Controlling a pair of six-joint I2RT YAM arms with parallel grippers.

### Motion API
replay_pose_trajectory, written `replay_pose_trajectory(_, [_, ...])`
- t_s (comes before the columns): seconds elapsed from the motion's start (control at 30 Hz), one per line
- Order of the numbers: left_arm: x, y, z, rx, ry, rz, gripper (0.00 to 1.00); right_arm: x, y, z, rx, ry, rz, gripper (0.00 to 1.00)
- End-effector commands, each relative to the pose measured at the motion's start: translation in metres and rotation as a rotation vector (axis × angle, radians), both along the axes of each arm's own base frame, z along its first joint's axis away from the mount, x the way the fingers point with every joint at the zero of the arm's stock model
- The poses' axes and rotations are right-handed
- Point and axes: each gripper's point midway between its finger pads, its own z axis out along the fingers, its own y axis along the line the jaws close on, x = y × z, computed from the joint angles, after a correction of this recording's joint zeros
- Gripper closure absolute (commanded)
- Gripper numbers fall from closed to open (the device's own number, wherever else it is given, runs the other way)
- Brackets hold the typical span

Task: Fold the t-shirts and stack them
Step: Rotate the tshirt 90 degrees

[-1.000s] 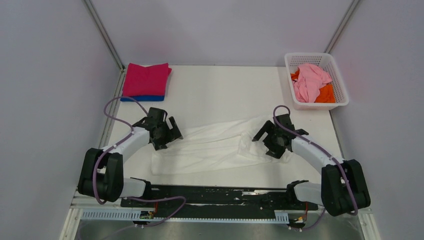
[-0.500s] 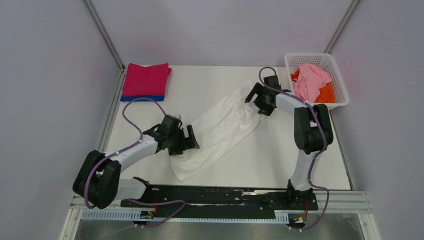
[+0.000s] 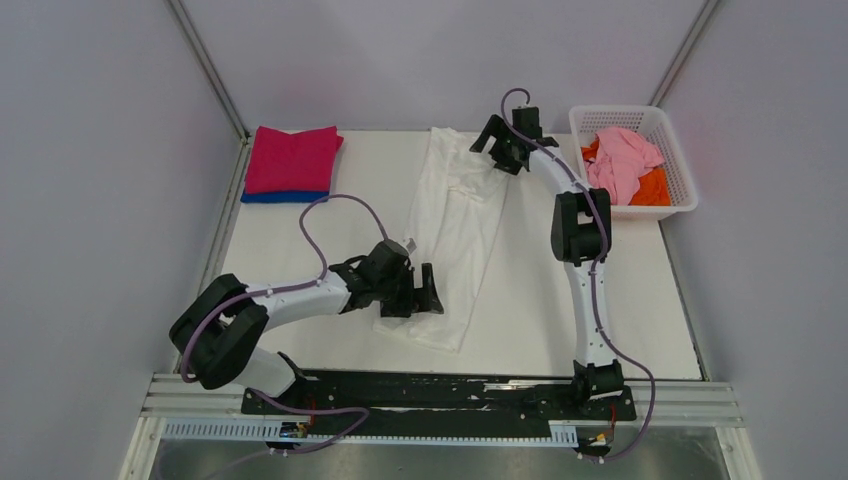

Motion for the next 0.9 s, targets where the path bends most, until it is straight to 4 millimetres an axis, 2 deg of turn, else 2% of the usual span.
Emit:
replay_pose_trajectory(0.0, [-0.043,0.026,-0.032,0.162,0.141,-0.009,0.00,0.009,-0.017,-0.042,-0.054,0.047,-0.006,0.00])
replay_pose_trajectory(0.1, [-0.062,0.035,-0.035,0.214,0.169,-0.038,0.00,0.018,-0.021,-0.044,-0.039,0.030,-0.006,0.00])
replay_pose_trajectory(0.17, [-0.072,0.035,-0.031,0.210,0.167,-0.073,0.00,0.024,-0.020,-0.040,-0.025,0.008,0.003,0.00])
replay_pose_trajectory(0.3, [-0.076,0.022,-0.004,0.118,0.094,-0.149,0.00,0.034,-0.016,-0.028,-0.014,-0.059,0.023,0.00])
replay_pose_trajectory(0.43, [-0.061,0.023,0.023,0.105,-0.018,-0.139,0.00,0.040,-0.007,0.006,-0.010,-0.151,0.101,0.00])
replay_pose_trajectory(0.5, [-0.053,0.032,0.032,0.143,-0.062,-0.099,0.00,0.038,-0.003,0.032,-0.015,-0.199,0.147,0.00])
replay_pose_trajectory(0.63, [-0.034,0.058,0.048,0.237,-0.150,0.023,0.00,0.019,0.008,0.085,-0.037,-0.285,0.264,0.00])
replay_pose_trajectory(0.77, [-0.015,0.099,0.043,0.334,-0.135,0.182,0.00,-0.010,0.009,0.129,-0.065,-0.329,0.296,0.00])
replay_pose_trajectory(0.83, [-0.009,0.110,0.037,0.348,-0.126,0.218,0.00,-0.025,0.008,0.134,-0.073,-0.316,0.296,0.00])
replay_pose_trajectory(0.87, [-0.007,0.112,0.035,0.348,-0.125,0.225,0.00,-0.034,0.007,0.146,-0.083,-0.326,0.288,0.00])
